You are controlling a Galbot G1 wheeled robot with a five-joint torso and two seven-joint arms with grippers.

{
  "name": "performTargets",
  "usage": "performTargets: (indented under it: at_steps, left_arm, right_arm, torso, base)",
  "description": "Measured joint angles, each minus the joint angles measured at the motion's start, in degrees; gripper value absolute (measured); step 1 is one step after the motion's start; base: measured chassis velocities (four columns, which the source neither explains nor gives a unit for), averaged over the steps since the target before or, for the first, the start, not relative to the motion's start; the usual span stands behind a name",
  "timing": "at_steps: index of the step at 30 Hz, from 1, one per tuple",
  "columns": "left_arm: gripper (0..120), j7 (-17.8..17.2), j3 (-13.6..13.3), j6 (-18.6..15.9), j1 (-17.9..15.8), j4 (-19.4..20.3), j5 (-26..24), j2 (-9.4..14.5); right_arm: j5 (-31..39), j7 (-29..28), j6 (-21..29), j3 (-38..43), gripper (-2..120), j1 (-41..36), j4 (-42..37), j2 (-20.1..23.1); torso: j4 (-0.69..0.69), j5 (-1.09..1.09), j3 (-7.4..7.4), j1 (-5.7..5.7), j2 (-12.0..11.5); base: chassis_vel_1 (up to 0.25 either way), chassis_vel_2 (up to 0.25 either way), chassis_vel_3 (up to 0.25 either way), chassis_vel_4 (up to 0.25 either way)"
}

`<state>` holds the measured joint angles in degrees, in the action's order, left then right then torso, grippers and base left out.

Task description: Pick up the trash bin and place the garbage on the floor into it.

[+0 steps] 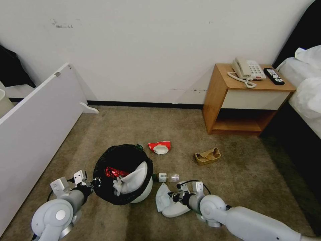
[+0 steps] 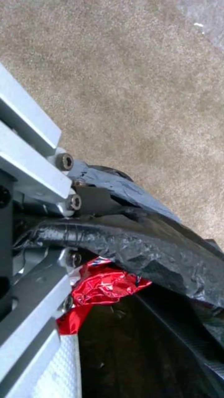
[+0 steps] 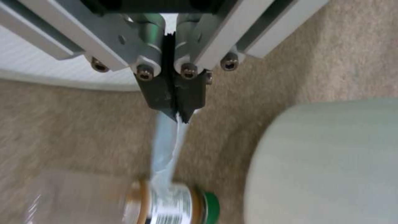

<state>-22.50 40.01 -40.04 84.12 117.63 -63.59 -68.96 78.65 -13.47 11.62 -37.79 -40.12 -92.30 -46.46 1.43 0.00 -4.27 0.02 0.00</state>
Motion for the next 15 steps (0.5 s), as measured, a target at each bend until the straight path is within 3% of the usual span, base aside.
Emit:
performTargets:
  at_steps: [15]
  left_arm:
    - [1,0.57,-0.31,-0.33,0.47,1.82,1.10,1.31]
  right_arm:
    - [-0.29,-2.33,-0.49,4.97,0,0.41,-12.30,9.50]
  torso:
    - [0.00,0.01,0.00,0.00,0.00]
  base:
    - [0.000,0.000,0.000,0.000]
